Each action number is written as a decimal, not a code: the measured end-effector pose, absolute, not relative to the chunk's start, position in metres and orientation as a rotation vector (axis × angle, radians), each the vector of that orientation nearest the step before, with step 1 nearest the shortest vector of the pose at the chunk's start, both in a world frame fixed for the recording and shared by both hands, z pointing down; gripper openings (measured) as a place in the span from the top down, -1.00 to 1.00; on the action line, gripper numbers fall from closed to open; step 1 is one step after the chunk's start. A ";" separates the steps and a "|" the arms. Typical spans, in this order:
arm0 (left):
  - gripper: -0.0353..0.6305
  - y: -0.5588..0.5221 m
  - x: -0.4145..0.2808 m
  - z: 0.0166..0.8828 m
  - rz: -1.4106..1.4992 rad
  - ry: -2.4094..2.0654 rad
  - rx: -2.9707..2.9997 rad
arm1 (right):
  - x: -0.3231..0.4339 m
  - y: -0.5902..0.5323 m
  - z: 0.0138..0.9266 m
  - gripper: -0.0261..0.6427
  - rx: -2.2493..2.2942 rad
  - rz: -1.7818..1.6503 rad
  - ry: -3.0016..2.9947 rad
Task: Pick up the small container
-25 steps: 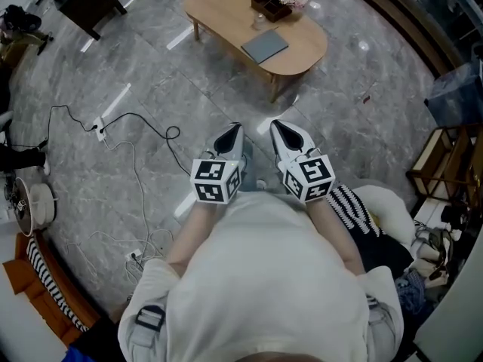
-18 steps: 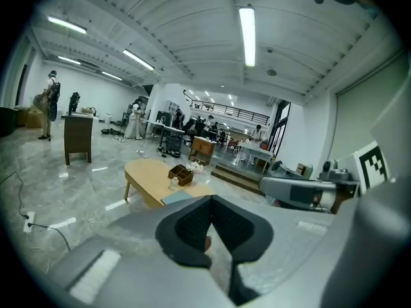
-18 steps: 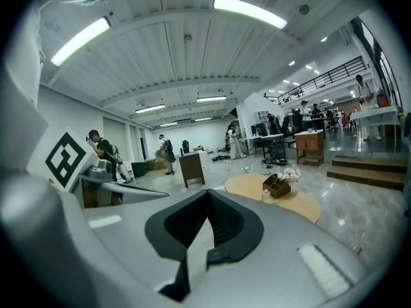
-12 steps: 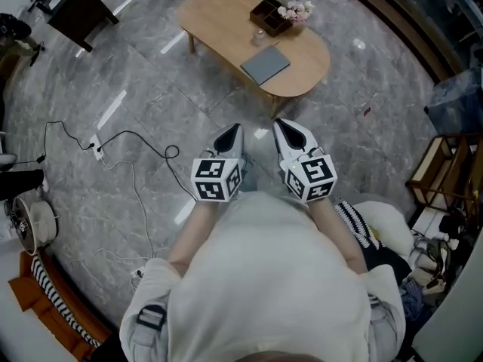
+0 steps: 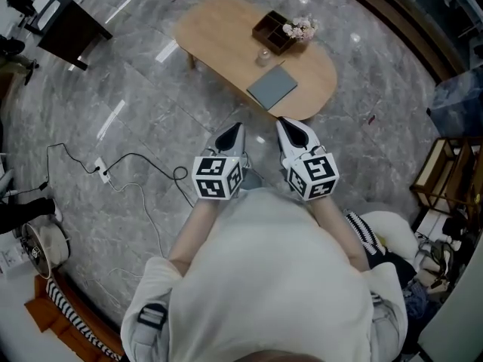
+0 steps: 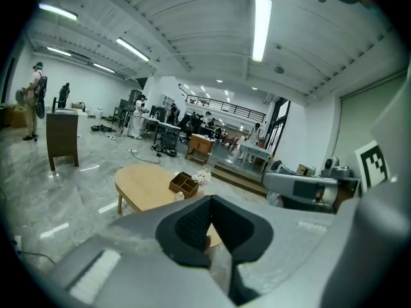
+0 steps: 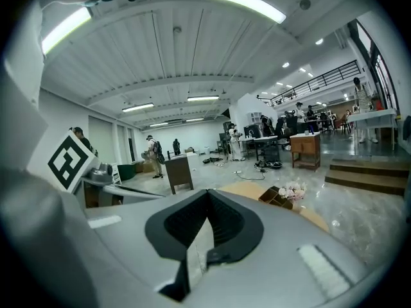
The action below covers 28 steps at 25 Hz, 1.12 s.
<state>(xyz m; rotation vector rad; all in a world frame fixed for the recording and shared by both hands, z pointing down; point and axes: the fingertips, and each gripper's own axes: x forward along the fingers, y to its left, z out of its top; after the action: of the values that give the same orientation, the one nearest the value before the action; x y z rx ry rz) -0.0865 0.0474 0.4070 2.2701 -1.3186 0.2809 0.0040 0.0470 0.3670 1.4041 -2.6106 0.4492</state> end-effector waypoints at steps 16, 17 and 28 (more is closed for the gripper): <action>0.88 -0.072 -0.122 0.426 0.332 -1.221 2.304 | -0.019 -0.066 0.380 0.94 1.551 0.450 -2.507; 0.89 -0.075 -0.122 0.429 0.342 -1.216 2.300 | -0.017 -0.069 0.382 0.94 1.563 0.460 -2.496; 0.88 -0.104 -0.102 0.472 0.424 -1.142 2.234 | 0.008 -0.095 0.422 0.94 1.598 0.615 -2.399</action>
<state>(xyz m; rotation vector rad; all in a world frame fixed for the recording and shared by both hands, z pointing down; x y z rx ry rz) -0.1020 -0.1044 0.4721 2.2340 -1.1423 0.4238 0.0084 -0.0951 0.4221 1.5985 -2.3994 0.6150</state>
